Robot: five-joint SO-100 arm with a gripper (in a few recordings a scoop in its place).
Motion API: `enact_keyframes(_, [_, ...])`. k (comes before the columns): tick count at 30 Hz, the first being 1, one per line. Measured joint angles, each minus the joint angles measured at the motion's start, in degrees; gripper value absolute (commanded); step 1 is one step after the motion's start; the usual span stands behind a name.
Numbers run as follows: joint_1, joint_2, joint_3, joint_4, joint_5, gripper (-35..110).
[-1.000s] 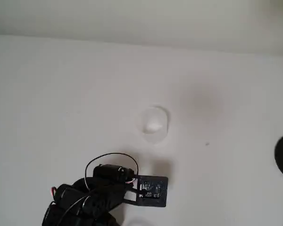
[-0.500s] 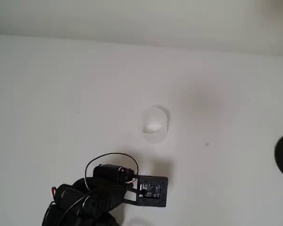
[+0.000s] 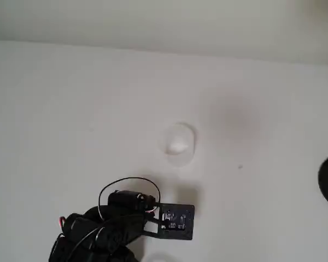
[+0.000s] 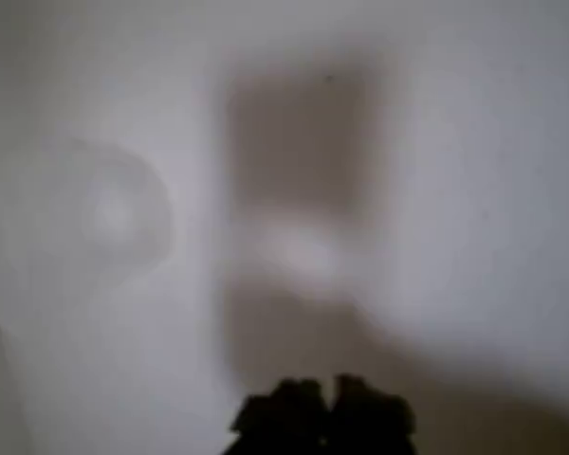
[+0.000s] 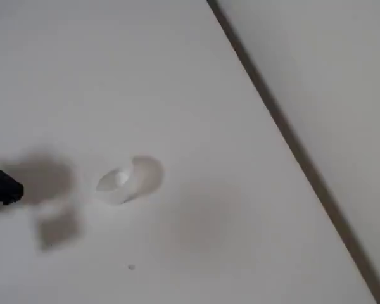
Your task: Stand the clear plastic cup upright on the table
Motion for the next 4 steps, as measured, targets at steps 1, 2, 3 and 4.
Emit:
enact_keyframes(1, [0.0, 0.0, 0.0, 0.0, 0.0, 0])
enact_keyframes(2, [0.0, 0.0, 0.0, 0.0, 0.0, 0])
enact_keyframes(3, [0.0, 0.0, 0.0, 0.0, 0.0, 0])
enact_keyframes(4, [0.0, 0.0, 0.0, 0.0, 0.0, 0])
